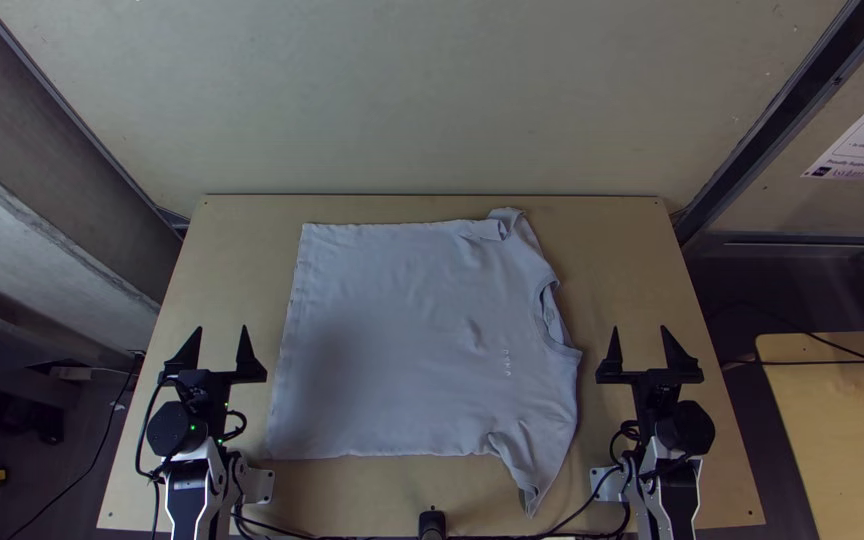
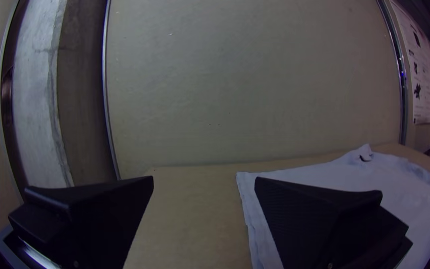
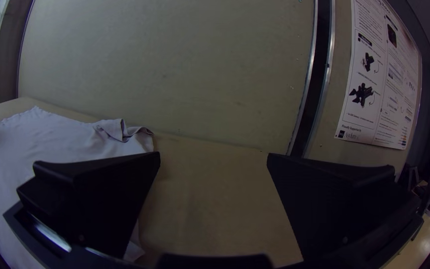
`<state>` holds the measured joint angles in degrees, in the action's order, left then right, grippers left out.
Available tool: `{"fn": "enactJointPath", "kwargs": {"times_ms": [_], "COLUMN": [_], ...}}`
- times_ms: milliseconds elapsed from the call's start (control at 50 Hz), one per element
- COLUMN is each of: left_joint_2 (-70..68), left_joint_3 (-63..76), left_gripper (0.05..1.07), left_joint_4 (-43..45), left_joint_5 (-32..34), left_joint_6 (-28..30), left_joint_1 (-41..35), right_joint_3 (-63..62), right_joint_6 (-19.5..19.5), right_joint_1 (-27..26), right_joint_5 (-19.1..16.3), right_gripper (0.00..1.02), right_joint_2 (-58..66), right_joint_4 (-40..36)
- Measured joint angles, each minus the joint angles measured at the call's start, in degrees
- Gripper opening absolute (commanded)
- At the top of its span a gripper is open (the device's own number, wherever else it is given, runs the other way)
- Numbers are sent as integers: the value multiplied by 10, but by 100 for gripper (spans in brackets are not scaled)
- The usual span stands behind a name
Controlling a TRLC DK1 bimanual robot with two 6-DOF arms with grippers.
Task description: Fold the t-shirt
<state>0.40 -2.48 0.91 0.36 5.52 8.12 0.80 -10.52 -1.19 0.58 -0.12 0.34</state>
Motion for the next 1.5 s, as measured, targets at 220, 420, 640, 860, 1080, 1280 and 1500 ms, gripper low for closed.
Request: {"fn": "enactJointPath", "kwargs": {"times_ms": [220, 420, 640, 860, 1080, 1280, 1500], "left_joint_2": [0, 0, 0, 6, 125, 265, 400], "left_joint_3": [0, 0, 0, -10, -91, -232, -375], "left_gripper": [103, 103, 103, 103, 103, 103, 103], "left_joint_4": [0, 0, 0, -12, -3, 23, 24], "left_joint_5": [0, 0, -3, -4, -4, -4, -4], "left_joint_6": [-30, -35, -18, 8, 17, 19, 18], "left_joint_1": [-2, -5, -6, -5, -5, -5, -5], "right_joint_3": [0, 0, 9, 67, 164, 249, 349], "right_joint_6": [0, 0, -2, -5, -19, -33, -35], "right_joint_1": [16, 19, 19, 24, 35, 38, 38], "right_joint_5": [0, 0, 1, 1, 1, 1, 1], "right_gripper": [98, 99, 99, 99, 99, 98, 98], "right_joint_2": [0, 0, 0, 22, 123, 233, 355], "right_joint_4": [0, 0, -16, -30, -21, 14, 36]}}
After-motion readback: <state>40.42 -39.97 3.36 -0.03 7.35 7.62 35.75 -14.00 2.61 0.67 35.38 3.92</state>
